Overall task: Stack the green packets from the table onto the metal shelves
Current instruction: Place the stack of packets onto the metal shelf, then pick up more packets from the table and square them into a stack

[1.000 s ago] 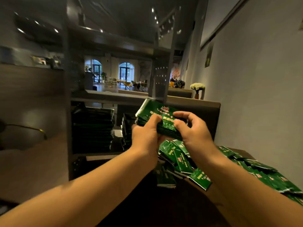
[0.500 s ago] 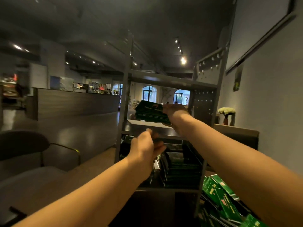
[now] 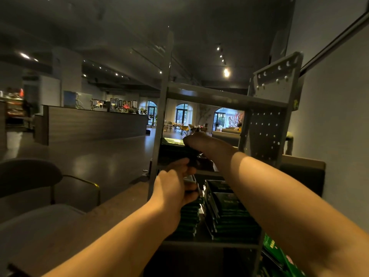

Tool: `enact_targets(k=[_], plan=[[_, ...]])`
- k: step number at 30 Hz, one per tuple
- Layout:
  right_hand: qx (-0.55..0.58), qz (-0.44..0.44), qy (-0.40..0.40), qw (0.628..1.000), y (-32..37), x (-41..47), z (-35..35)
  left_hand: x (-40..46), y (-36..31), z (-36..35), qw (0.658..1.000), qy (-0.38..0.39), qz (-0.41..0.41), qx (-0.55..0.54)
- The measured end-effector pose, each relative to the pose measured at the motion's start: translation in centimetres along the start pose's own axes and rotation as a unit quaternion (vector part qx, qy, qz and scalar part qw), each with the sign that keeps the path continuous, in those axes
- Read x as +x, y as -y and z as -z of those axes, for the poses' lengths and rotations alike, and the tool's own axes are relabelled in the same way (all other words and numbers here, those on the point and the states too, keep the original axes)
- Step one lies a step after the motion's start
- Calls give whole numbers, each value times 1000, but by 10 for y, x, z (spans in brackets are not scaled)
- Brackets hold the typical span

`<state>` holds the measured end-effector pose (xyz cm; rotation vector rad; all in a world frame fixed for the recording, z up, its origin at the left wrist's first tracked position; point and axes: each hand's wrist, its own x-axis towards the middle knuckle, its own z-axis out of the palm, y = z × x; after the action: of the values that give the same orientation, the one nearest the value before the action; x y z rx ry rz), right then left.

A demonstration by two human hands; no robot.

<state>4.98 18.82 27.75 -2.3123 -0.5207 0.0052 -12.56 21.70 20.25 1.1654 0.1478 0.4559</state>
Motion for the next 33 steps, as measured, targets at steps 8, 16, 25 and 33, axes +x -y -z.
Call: enact_targets(k=[8,16,25,33], plan=[[-49,63,-8,997,-4,1,8,0,4,-2,1000,-12,-13,-2],[-112,154,-99,977,-15,-63,27,-8,1,-20,997,-48,-65,4],[32,218,-99,970,-98,-185,65,-27,35,-67,983,-81,-161,-26],[59,95,-145,983,-240,-232,93,-58,135,-119,960,123,-228,110]])
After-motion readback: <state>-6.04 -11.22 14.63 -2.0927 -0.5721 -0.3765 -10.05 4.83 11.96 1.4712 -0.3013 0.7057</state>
